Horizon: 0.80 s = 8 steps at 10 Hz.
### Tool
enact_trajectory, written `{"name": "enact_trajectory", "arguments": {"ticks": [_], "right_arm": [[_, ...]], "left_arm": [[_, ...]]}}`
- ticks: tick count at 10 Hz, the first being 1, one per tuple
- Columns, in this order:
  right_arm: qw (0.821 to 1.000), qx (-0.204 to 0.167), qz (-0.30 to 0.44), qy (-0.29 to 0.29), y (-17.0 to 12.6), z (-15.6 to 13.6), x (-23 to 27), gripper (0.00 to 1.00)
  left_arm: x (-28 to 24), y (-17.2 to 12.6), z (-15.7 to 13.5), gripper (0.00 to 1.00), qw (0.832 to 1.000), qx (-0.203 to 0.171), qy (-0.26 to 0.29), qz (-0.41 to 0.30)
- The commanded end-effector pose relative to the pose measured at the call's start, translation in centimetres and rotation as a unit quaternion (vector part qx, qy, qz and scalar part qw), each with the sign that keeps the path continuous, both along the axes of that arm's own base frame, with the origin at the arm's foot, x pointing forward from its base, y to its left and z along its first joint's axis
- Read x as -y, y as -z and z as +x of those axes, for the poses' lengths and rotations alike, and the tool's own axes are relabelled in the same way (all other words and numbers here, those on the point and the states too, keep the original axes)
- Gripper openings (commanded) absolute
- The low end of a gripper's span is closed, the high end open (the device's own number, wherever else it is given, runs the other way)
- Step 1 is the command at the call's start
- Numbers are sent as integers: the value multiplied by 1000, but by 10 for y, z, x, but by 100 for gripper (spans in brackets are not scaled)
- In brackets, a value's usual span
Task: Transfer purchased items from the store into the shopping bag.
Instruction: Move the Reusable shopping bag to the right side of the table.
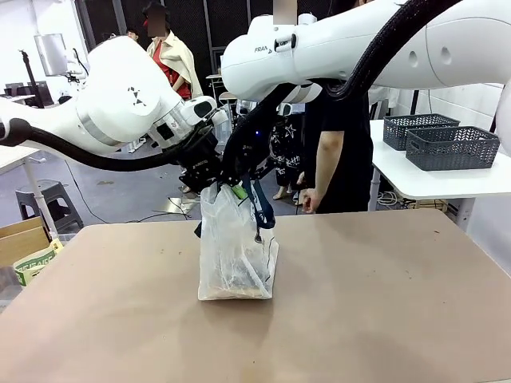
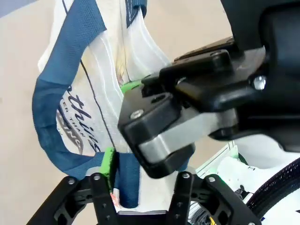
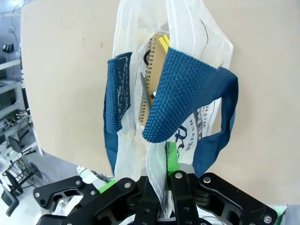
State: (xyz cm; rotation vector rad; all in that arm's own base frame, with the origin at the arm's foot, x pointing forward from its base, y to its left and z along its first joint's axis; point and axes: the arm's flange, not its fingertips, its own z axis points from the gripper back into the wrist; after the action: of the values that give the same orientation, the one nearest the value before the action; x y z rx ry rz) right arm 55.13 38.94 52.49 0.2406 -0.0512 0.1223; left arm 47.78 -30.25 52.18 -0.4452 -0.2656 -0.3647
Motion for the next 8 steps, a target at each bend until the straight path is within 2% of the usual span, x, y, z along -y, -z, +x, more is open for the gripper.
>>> {"name": "enact_trajectory", "arguments": {"ticks": [1, 4, 8], "right_arm": [[1000, -11, 14, -8, -2, 4, 0, 0], [999, -22, 20, -15, 1, 6, 1, 0], [999, -13, 40, -35, 2, 6, 9, 0]], "left_arm": [[8, -3, 3, 0, 1000, 11, -10, 12], [7, -6, -1, 0, 1000, 16, -12, 18], [3, -10, -7, 0, 1000, 21, -13, 15]]}}
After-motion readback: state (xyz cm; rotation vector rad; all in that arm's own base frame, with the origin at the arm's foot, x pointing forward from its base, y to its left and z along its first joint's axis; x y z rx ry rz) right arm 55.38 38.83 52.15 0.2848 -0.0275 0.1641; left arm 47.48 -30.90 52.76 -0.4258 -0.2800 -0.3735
